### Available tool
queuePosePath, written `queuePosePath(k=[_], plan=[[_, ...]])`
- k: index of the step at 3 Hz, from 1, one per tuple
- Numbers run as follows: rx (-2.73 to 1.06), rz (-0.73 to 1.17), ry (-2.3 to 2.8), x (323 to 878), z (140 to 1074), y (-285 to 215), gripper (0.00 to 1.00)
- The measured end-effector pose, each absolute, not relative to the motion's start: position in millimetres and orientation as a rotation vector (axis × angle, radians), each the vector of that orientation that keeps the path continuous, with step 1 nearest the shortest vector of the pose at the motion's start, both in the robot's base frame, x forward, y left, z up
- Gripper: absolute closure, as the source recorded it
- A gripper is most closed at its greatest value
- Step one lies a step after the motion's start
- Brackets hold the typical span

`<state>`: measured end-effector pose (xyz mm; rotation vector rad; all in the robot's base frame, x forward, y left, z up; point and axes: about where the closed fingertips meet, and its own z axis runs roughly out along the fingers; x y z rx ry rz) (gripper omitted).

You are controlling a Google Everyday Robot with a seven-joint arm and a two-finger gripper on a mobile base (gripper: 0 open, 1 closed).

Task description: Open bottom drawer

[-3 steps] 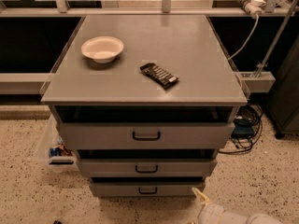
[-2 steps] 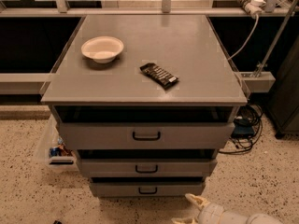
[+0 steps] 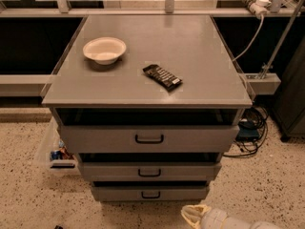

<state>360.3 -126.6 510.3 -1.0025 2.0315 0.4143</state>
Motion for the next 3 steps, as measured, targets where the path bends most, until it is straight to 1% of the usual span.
queuePosePath(k=[1,2,3], plan=[[-0.962,0.238,1.898,393.3,521.0,-136.7,1.00],[-0.914,0.011,1.737,433.1,523.7,-162.6,1.00],[-0.883,-0.023,1.679,452.4,488.0,-175.8,1.00]])
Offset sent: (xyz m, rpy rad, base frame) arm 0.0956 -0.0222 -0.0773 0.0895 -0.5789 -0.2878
